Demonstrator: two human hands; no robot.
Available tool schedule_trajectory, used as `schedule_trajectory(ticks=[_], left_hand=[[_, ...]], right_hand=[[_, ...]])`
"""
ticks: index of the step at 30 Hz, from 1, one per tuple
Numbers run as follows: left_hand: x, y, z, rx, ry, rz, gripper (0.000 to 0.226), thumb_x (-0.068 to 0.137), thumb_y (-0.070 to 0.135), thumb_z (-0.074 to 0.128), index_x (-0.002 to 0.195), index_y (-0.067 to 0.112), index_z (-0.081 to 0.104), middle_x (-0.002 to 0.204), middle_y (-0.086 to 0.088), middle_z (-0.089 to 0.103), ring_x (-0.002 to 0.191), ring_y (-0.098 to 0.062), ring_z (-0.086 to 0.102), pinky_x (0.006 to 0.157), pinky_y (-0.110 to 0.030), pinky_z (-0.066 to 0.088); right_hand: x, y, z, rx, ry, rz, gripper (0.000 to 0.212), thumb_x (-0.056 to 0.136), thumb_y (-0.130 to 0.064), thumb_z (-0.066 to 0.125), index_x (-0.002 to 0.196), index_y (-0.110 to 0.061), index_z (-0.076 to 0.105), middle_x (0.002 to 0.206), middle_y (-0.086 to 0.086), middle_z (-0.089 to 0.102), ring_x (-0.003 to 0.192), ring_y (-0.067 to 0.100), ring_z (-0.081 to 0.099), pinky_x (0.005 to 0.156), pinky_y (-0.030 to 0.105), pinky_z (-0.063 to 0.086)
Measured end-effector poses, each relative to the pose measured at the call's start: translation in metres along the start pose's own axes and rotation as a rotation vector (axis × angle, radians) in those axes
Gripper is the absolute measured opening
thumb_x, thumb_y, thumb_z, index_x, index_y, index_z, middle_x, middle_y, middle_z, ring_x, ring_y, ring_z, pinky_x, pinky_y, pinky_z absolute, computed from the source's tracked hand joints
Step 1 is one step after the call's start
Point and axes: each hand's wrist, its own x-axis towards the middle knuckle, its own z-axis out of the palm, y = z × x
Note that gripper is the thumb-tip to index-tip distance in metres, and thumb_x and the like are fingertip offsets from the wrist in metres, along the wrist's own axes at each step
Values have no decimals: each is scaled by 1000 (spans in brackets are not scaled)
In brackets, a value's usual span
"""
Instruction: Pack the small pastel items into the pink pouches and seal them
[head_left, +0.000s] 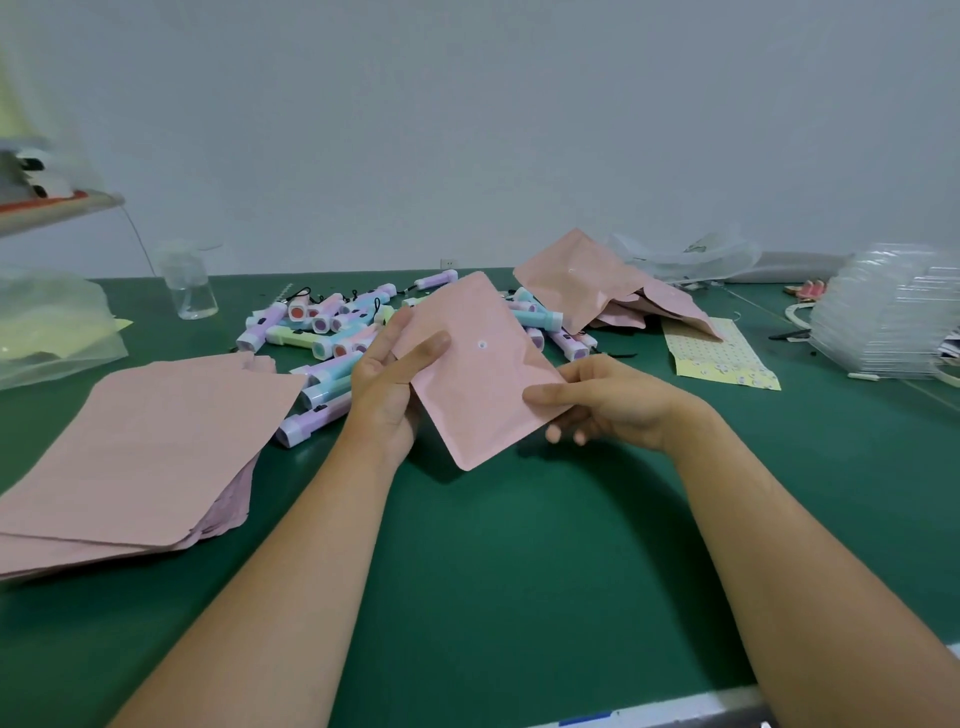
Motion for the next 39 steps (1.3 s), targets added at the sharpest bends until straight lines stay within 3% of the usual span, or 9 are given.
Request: schedule_trajectory(ticks=[3,8,12,15,19,24,29,34,39], left_hand=[[-1,1,1,-55,-3,15,73,67,12,93,133,26,68,136,-3,71,114,-27,74,84,-42,64],[2,-2,3,-74,-154,-7,132,71,19,96,167,23,5,147,-12,62,122,-26,71,90,-45,63],[-11,-8,11,262,-400,-177,95,66,45,95,146,13,54,133,-9,73,121,-27,71,85,-38,64],[-13,-14,13,393,-418,-164,69,72,39,92,131,11,67,120,-10,78,108,-25,77,78,-25,63],[-11,-16,10,416,-371,-107,55,74,32,89,122,9,74,115,-8,80,99,-19,79,72,-20,61],[-14,-17,10,417,-352,-31,46,78,30,87,118,11,75,113,-7,80,98,-20,79,72,-22,61],[-16,-20,12,584,-388,76,27,88,26,86,113,17,79,103,-5,81,89,-20,79,59,-22,55],[-13,-21,10,713,-435,74,25,87,16,87,108,8,75,98,-11,80,64,-15,66,43,-20,38],[-14,-20,11,772,-497,-41,34,83,24,91,110,13,74,78,1,73,58,-14,59,46,-21,40]], right_hand=[[5,0,3,94,34,-118,27,82,-29,83,96,-7,75,84,10,71,60,13,63,54,22,51],[13,3,7,144,278,-319,11,92,-21,79,86,-11,77,80,7,67,60,14,60,58,25,53],[18,5,9,101,402,-398,15,92,-19,79,85,-6,74,72,9,61,57,14,56,58,26,51],[20,6,11,64,400,-420,19,92,-18,78,83,-3,73,66,8,60,57,15,56,59,26,51],[21,5,10,51,358,-393,17,92,-20,78,85,-5,74,69,9,62,57,15,55,57,27,51],[15,11,6,154,186,-248,31,80,-44,86,101,-22,78,104,3,77,83,19,73,62,30,57],[15,9,17,112,186,-324,38,85,-48,81,115,-25,76,121,-1,75,114,18,71,88,39,59],[10,-1,23,204,372,-461,84,85,-57,78,121,14,51,123,38,56,105,34,64,110,69,38],[9,-6,13,327,496,-475,39,92,-41,76,114,-9,72,117,7,76,116,24,69,109,48,47]])
